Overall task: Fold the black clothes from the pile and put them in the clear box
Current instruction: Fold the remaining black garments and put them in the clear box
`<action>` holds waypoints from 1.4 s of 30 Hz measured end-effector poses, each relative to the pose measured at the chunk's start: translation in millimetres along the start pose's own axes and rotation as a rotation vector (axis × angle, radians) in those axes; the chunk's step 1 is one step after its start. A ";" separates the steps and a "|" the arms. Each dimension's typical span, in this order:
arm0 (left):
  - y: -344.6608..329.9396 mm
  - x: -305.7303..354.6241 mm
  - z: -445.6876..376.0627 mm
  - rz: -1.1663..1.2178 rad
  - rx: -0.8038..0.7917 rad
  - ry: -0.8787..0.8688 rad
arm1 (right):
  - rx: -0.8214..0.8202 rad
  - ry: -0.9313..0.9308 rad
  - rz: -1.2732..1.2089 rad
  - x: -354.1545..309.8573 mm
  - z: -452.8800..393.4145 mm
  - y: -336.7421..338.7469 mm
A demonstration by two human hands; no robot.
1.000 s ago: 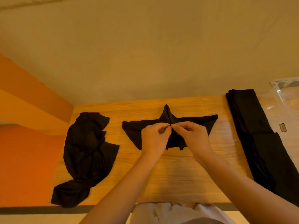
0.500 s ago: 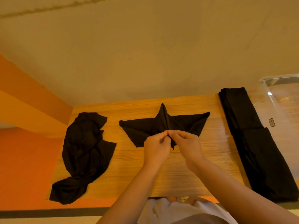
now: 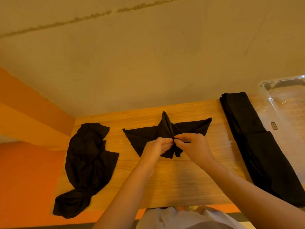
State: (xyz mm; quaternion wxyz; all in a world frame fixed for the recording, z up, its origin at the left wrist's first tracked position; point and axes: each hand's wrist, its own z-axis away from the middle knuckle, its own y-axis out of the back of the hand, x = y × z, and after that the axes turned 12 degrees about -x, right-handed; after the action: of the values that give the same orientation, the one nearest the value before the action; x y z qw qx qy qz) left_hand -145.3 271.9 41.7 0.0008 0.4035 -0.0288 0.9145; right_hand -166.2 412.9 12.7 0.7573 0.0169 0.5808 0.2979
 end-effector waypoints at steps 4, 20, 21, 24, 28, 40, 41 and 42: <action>10.3 6.9 -23.9 -0.418 0.141 -0.089 | 0.016 0.016 -0.009 2.0 5.7 -4.7; 31.2 84.1 -167.8 -1.259 -0.092 0.112 | 0.115 -0.001 -0.003 4.9 6.3 -28.6; 31.0 84.8 -171.8 -1.297 -0.095 0.101 | 0.116 -0.002 0.001 4.5 6.4 -30.1; 28.6 85.9 -181.4 -1.416 -0.062 0.026 | 0.121 -0.016 -0.001 3.6 6.9 -34.0; 26.1 88.7 -189.4 -1.550 -0.011 -0.092 | 0.130 -0.012 0.011 2.2 8.7 -36.8; 57.4 144.6 -161.4 -1.265 0.069 -0.086 | 0.286 -0.025 0.072 12.9 22.5 -17.7; 60.2 149.5 -155.2 -1.267 0.084 -0.093 | 0.289 -0.018 0.078 11.4 22.5 -13.8; 62.7 154.1 -148.3 -1.277 0.100 -0.106 | 0.297 -0.010 0.084 9.4 22.0 -8.9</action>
State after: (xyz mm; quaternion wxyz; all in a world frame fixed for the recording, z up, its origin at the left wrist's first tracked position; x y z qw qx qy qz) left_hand -360.2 213.8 52.4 0.5251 0.3853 0.2600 0.7129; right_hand -141.4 417.1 8.4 0.7362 0.1543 0.6137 0.2401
